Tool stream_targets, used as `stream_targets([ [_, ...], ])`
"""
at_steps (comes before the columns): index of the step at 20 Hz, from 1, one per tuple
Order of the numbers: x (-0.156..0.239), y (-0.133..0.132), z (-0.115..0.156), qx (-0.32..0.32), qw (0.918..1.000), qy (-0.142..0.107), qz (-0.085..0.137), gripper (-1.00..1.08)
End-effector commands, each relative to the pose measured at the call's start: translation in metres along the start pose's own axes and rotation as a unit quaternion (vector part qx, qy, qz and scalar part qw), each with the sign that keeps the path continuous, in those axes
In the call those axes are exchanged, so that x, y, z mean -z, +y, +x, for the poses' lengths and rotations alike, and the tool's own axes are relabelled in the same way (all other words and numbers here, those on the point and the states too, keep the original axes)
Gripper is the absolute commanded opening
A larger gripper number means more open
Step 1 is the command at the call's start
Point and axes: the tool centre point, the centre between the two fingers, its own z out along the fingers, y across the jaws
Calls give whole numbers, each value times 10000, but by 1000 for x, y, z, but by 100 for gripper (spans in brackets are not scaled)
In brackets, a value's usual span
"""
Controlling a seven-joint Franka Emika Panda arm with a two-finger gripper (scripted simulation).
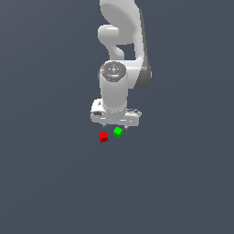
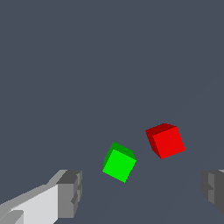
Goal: Stack the red cube on top of the green cube.
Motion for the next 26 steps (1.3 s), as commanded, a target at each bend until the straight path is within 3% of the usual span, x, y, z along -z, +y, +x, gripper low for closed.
stream_targets([
  [1,-3,3,2,-245,9997,6,5,100],
  [7,-14,12,6,-1066,9943,31,22,100],
  [14,-28,26,9,-2173,9761,64,46,100],
  [20,-41,38,10,-3114,9502,92,67,100],
  [26,-54,50,7,-4035,9149,120,89,100],
])
